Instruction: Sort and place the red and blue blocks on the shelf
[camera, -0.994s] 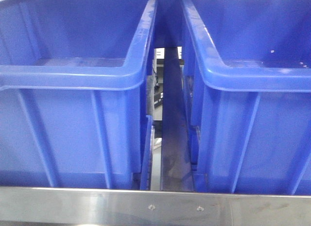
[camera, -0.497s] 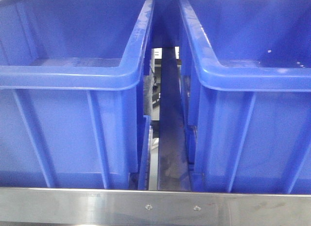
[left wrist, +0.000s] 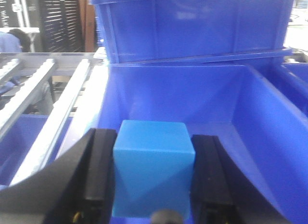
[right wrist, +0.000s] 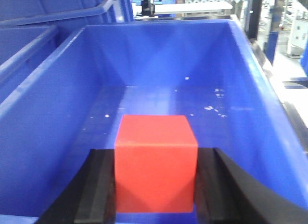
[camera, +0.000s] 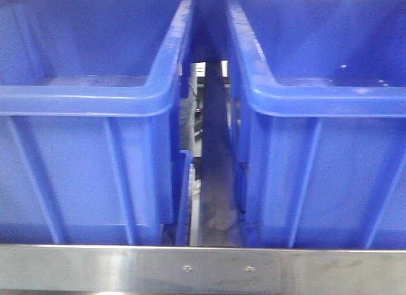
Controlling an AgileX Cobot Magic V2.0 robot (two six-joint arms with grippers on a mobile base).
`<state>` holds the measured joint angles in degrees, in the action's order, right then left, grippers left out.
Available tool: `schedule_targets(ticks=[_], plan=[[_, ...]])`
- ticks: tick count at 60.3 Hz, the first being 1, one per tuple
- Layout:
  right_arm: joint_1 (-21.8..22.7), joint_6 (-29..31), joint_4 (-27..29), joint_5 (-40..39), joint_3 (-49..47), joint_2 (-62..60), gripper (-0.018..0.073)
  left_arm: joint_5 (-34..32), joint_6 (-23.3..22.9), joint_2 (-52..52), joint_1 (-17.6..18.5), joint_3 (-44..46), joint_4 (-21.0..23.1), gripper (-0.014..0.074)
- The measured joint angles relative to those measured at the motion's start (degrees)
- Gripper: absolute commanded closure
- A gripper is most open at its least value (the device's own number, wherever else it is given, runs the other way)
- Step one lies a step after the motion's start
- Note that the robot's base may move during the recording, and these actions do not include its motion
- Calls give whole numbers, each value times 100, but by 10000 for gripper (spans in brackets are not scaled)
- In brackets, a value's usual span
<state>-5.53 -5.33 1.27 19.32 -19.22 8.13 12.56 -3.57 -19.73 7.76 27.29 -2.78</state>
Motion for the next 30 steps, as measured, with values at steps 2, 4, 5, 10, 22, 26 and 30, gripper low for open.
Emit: schedule_targets(ticks=[2,4,5,10,22,26,30], plan=[[0,0,0,0,0,0,492,0,0,0,0,0,0,474],[0,0,0,0,0,0,492,0,0,0,0,0,0,474],[0,0,0,0,0,0,492,0,0,0,0,0,0,474],[0,0,0,0,0,0,492,0,0,0,0,0,0,474],[0,0,0,0,0,0,492,0,0,0,0,0,0,474],[0,0,0,0,0,0,492,0,0,0,0,0,0,474],[0,0,0,0,0,0,492,0,0,0,0,0,0,474]])
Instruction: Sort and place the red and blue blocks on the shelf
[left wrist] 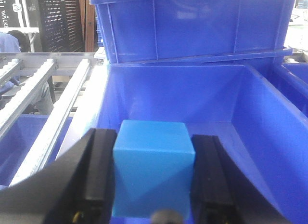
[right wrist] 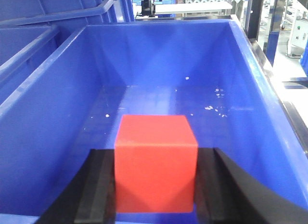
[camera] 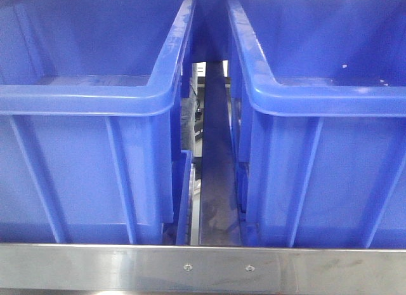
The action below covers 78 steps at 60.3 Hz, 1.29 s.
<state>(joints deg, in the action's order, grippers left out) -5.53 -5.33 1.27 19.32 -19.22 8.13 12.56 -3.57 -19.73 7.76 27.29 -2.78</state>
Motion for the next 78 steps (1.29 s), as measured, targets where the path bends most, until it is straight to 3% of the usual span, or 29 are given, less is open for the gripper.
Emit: schedule_targets(ticks=[27,35,50,65,78], plan=[[0,0,0,12,4,0,502,0,0,0,0,0,11,473],[0,0,0,400,-153,0,510,48,0,0,0,48,449,473],[0,468,35,602,-785,693,510,298,502,-578,566,341,620,474],[0,596,179,-135,-990,1951,510,-534,568,-1666,1396,363,643,473],[-450,602,193,-1155,-1139,3160,510,-1505,581,-2708,1515,363,654,474]])
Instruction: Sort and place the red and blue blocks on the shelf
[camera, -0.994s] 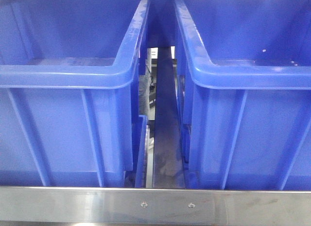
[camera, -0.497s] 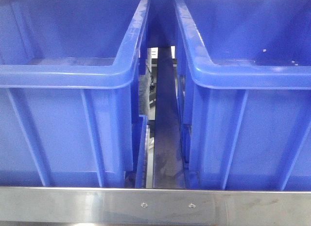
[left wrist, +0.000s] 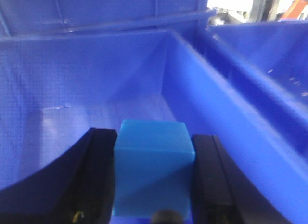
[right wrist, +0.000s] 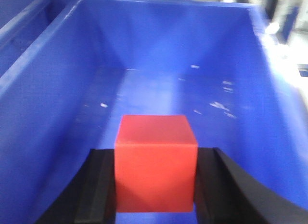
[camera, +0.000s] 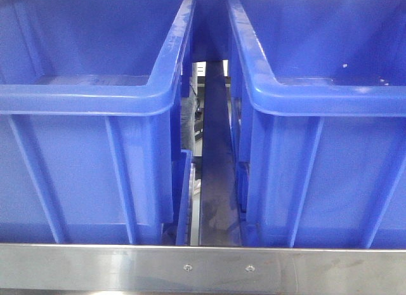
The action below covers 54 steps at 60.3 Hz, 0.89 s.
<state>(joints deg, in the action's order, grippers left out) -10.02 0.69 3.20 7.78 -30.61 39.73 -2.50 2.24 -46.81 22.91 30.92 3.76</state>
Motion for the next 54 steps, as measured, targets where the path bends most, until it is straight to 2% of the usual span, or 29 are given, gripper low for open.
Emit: schedule_targets(ticks=[12,29,33,40,45,51,54], plan=[[-585,27,-194,-982,0,847,510,-506,0,-687,12,0,0,474],[-611,41,-235,-1256,0,1054,505,-632,0,-815,12,0,0,473],[-619,41,-183,-1279,0,1054,480,-660,0,-815,12,0,0,470],[-619,41,-101,-1311,0,1059,384,-695,0,-815,12,0,10,458],[-619,41,-93,-1372,0,1059,267,-704,0,-815,12,3,10,376],[-619,41,-88,-1384,0,1059,80,-704,0,-815,12,3,10,135],[-619,41,-88,-1384,0,1059,24,-707,0,-815,12,3,10,66]])
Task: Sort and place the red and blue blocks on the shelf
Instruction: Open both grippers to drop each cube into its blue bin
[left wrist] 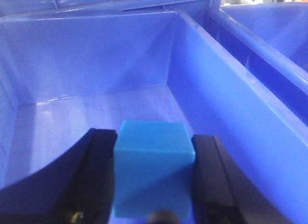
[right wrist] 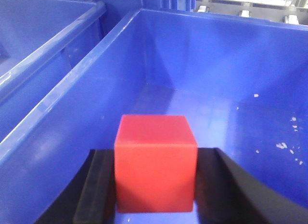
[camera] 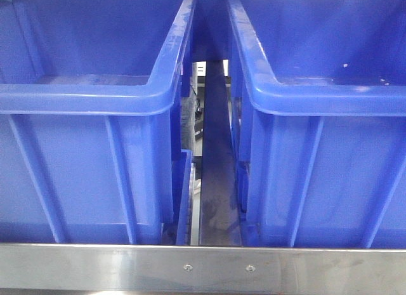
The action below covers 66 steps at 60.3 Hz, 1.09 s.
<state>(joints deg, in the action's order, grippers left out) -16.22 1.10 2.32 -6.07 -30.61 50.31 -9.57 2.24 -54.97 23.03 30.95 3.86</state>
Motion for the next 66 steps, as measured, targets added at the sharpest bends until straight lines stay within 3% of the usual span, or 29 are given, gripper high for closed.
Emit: schedule_targets(ticks=[5,24,34,41,47,57,61,66], plan=[[0,0,9,11,0,0,-8,-9,0,0,0,0,0,4],[0,0,9,20,0,0,-2,-9,0,0,0,9,0,17],[0,0,9,20,0,0,-2,-9,0,0,0,9,0,116],[0,0,9,20,0,0,8,-9,0,27,0,9,0,267],[0,0,9,20,0,-67,114,-9,0,265,0,9,0,477],[10,8,9,57,0,-394,528,-21,9,824,-191,9,0,475],[10,24,9,66,0,-524,487,-21,9,1006,-374,9,0,475],[10,36,9,99,0,-663,512,124,9,1232,-647,9,0,475]])
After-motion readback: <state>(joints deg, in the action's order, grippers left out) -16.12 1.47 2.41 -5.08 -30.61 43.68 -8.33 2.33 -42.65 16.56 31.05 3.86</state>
